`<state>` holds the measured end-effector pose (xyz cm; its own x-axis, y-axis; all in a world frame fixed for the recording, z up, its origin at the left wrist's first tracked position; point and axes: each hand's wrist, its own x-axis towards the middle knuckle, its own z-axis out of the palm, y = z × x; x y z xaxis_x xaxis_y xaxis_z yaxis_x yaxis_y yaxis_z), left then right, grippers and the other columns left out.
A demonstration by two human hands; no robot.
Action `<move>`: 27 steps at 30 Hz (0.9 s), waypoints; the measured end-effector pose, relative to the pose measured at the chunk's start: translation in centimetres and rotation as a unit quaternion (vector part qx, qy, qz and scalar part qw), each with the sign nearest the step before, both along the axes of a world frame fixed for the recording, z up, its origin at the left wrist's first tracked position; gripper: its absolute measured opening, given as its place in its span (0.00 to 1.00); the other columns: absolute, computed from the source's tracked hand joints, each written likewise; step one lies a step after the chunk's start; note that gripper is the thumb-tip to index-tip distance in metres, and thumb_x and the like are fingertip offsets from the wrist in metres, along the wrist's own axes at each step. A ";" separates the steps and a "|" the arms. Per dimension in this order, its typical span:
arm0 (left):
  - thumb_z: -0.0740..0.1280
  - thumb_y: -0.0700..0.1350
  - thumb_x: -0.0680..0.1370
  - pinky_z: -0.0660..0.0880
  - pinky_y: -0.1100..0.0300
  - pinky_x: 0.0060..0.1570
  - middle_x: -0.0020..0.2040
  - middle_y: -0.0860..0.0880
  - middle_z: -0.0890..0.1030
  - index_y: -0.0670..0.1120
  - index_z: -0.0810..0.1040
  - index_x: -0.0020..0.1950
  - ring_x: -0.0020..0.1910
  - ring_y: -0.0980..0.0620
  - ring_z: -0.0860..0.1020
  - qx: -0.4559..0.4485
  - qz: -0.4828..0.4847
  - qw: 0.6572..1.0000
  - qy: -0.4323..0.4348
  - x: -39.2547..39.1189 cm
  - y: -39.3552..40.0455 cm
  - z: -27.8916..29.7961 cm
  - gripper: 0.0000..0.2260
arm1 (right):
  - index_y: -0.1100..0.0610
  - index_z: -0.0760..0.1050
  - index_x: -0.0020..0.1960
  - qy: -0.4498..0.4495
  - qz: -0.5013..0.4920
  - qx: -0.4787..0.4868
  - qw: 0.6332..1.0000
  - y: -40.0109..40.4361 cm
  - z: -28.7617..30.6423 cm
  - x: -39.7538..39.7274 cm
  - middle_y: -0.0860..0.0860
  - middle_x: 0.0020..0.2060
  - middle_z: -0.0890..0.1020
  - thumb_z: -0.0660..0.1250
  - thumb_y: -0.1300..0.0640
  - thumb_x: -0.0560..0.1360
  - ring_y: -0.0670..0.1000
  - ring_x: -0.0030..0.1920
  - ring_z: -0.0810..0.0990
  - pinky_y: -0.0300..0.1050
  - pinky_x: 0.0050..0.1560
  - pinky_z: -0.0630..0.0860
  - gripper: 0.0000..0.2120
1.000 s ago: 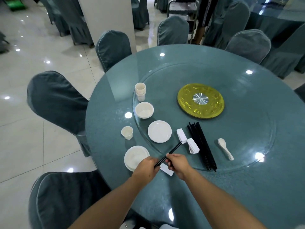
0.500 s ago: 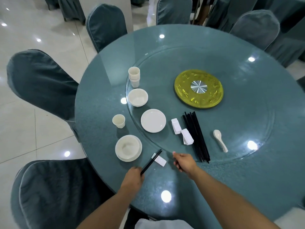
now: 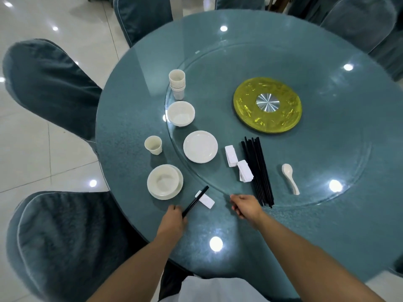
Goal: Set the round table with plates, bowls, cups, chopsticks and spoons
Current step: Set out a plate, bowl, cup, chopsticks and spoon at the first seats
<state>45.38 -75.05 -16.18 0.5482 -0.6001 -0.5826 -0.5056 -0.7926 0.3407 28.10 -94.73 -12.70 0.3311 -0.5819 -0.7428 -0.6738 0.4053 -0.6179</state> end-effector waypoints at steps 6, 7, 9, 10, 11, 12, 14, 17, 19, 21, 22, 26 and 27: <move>0.64 0.52 0.79 0.70 0.55 0.50 0.55 0.46 0.74 0.43 0.74 0.54 0.51 0.45 0.75 -0.061 -0.031 0.997 -0.024 0.2 -5.5 2.9 0.12 | 0.60 0.75 0.33 0.002 -0.008 -0.039 0.999 -2.9 2.9 -0.2 0.56 0.27 0.76 0.65 0.61 0.77 0.50 0.22 0.67 0.37 0.23 0.63 0.13; 0.64 0.51 0.79 0.69 0.56 0.50 0.54 0.45 0.75 0.42 0.75 0.54 0.52 0.44 0.76 -0.078 -0.034 0.996 -0.026 0.2 -6.9 3.5 0.12 | 0.60 0.76 0.34 0.002 -0.018 -0.044 0.999 -3.6 3.5 -0.4 0.58 0.28 0.76 0.64 0.62 0.76 0.51 0.24 0.68 0.38 0.23 0.63 0.12; 0.64 0.49 0.79 0.68 0.57 0.48 0.51 0.45 0.76 0.42 0.76 0.51 0.51 0.44 0.76 -0.114 -0.043 0.992 -0.029 -0.2 -10.4 5.1 0.11 | 0.61 0.77 0.36 0.001 -0.053 -0.052 0.997 -5.6 4.6 -1.5 0.57 0.29 0.77 0.64 0.64 0.74 0.50 0.24 0.68 0.38 0.24 0.64 0.09; 0.64 0.49 0.78 0.68 0.57 0.48 0.50 0.45 0.75 0.42 0.76 0.50 0.50 0.44 0.76 -0.124 -0.049 0.991 -0.025 -0.4 -11.8 5.7 0.10 | 0.61 0.77 0.36 0.003 -0.067 -0.053 0.996 -6.3 4.9 -1.9 0.56 0.28 0.77 0.63 0.64 0.75 0.50 0.24 0.68 0.38 0.23 0.64 0.09; 0.64 0.48 0.78 0.67 0.58 0.48 0.49 0.45 0.75 0.42 0.75 0.48 0.50 0.45 0.75 -0.130 -0.064 0.989 -0.023 -0.8 -13.5 6.5 0.09 | 0.61 0.77 0.36 0.006 -0.083 -0.061 0.995 -7.2 5.3 -2.6 0.55 0.28 0.77 0.63 0.64 0.75 0.49 0.23 0.68 0.38 0.24 0.64 0.10; 0.64 0.48 0.78 0.67 0.58 0.47 0.47 0.46 0.75 0.43 0.74 0.46 0.49 0.45 0.75 -0.134 -0.080 0.988 -0.022 -1.1 -14.8 7.1 0.09 | 0.61 0.76 0.35 0.017 -0.088 -0.080 0.993 -7.9 5.5 -3.2 0.55 0.27 0.77 0.63 0.64 0.76 0.50 0.23 0.70 0.40 0.25 0.66 0.11; 0.63 0.47 0.78 0.66 0.58 0.44 0.43 0.46 0.74 0.43 0.73 0.42 0.46 0.45 0.75 -0.152 -0.108 0.982 -0.025 -2.0 -17.5 8.2 0.09 | 0.62 0.78 0.37 0.074 -0.073 -0.152 0.983 -9.5 5.9 -4.5 0.56 0.31 0.79 0.62 0.62 0.77 0.54 0.29 0.76 0.46 0.34 0.75 0.12; 0.63 0.45 0.78 0.71 0.56 0.44 0.43 0.43 0.79 0.40 0.77 0.43 0.44 0.43 0.77 -0.178 -0.141 0.973 -0.029 -3.5 -20.9 9.1 0.10 | 0.63 0.78 0.43 0.153 -0.047 -0.222 0.962 -11.6 6.3 -6.7 0.62 0.40 0.80 0.61 0.59 0.78 0.60 0.44 0.80 0.49 0.48 0.76 0.11; 0.62 0.44 0.78 0.73 0.56 0.43 0.43 0.43 0.79 0.40 0.77 0.43 0.43 0.44 0.77 -0.195 -0.159 0.968 -0.018 -4.9 -23.1 9.4 0.09 | 0.63 0.80 0.49 0.184 -0.032 -0.235 0.954 -12.9 6.1 -8.2 0.62 0.46 0.83 0.63 0.58 0.79 0.62 0.50 0.81 0.48 0.50 0.75 0.10; 0.62 0.43 0.79 0.75 0.54 0.45 0.44 0.44 0.79 0.41 0.78 0.44 0.43 0.47 0.77 -0.200 -0.173 0.965 -0.005 -6.0 -24.7 9.4 0.08 | 0.63 0.80 0.51 0.212 -0.011 -0.239 0.948 -13.9 5.6 -9.2 0.61 0.50 0.83 0.64 0.57 0.78 0.62 0.54 0.80 0.48 0.51 0.75 0.10; 0.62 0.44 0.79 0.76 0.54 0.46 0.45 0.45 0.79 0.42 0.78 0.45 0.43 0.47 0.77 -0.195 -0.177 0.965 -0.001 -6.4 -25.3 9.3 0.08 | 0.63 0.79 0.52 0.226 0.002 -0.242 0.944 -14.2 5.4 -9.6 0.61 0.50 0.83 0.65 0.57 0.78 0.61 0.54 0.80 0.48 0.52 0.75 0.10; 0.60 0.45 0.79 0.77 0.54 0.47 0.46 0.47 0.78 0.43 0.79 0.48 0.44 0.49 0.77 -0.178 -0.199 0.964 -0.003 -7.0 -27.0 8.2 0.09 | 0.62 0.80 0.53 0.265 0.041 -0.243 0.932 -15.2 3.9 -10.8 0.62 0.52 0.82 0.64 0.59 0.77 0.61 0.54 0.81 0.49 0.52 0.76 0.10; 0.60 0.45 0.79 0.78 0.54 0.47 0.46 0.47 0.78 0.44 0.79 0.48 0.43 0.49 0.77 -0.178 -0.203 0.963 -0.004 -7.0 -27.2 8.1 0.09 | 0.62 0.80 0.54 0.274 0.057 -0.241 0.929 -15.3 3.7 -11.0 0.62 0.53 0.81 0.64 0.58 0.77 0.61 0.54 0.81 0.49 0.53 0.76 0.10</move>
<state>38.34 -102.24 -8.11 0.2297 -0.9268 -0.2970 -0.7523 -0.3627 0.5500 17.10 -110.03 -9.02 0.0605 -0.8755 -0.4794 -0.9622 0.0767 -0.2614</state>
